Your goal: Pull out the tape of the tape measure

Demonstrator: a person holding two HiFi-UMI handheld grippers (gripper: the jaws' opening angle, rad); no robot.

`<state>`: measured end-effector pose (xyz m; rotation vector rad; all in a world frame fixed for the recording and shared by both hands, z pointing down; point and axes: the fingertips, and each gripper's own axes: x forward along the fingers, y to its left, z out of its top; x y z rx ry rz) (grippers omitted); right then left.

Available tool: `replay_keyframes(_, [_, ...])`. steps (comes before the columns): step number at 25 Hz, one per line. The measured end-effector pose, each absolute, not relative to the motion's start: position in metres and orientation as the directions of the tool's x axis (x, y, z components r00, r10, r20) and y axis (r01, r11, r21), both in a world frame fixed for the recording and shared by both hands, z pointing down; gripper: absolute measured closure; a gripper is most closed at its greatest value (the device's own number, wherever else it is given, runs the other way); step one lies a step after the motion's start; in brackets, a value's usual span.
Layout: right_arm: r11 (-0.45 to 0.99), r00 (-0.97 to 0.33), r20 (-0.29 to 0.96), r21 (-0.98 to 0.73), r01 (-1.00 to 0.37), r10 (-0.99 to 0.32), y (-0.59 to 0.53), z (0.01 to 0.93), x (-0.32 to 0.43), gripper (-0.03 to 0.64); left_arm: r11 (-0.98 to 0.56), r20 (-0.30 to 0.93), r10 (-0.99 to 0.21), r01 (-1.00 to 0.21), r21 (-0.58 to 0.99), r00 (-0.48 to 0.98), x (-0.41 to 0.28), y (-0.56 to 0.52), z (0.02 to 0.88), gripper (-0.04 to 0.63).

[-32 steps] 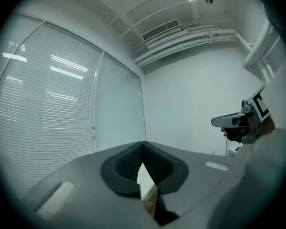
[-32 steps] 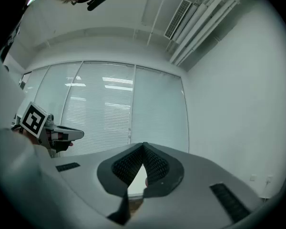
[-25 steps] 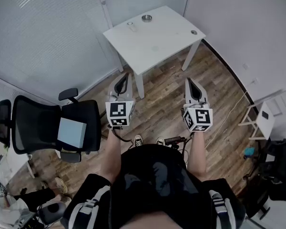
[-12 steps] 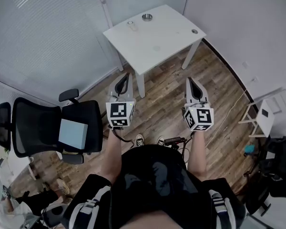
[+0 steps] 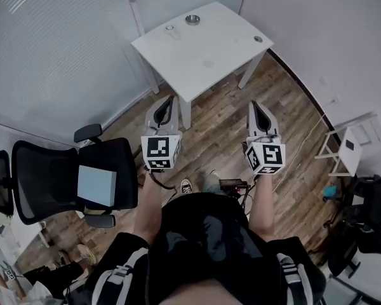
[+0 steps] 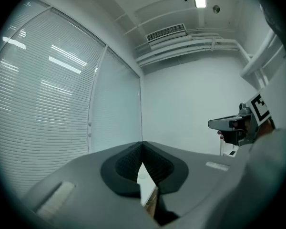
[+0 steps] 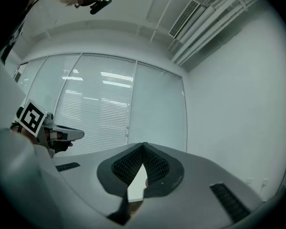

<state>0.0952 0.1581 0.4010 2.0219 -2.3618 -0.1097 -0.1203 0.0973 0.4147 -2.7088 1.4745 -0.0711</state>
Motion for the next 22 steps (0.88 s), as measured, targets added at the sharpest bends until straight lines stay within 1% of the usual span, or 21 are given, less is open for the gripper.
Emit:
replay_keyframes(7, [0.154,-0.156,-0.022,0.061,-0.986,-0.988,0.094,0.409,0.127,0.614,-0.537,0.045,-0.844,-0.840,-0.081,0.535,-0.096,0.037,0.427,0.594])
replay_keyframes(16, [0.242,-0.242,-0.024,0.022,-0.970,-0.970,-0.046,0.425,0.187,0.614,-0.479,0.059,-0.878,-0.871,-0.108,0.475,-0.036,-0.086,0.429,0.594])
replay_keyframes(22, [0.294,-0.294,-0.017,0.015,-0.956,-0.956,-0.108,0.424,0.199,0.614,-0.440,0.069,-0.898,-0.890,-0.119,0.434,-0.024,-0.134,0.421,0.594])
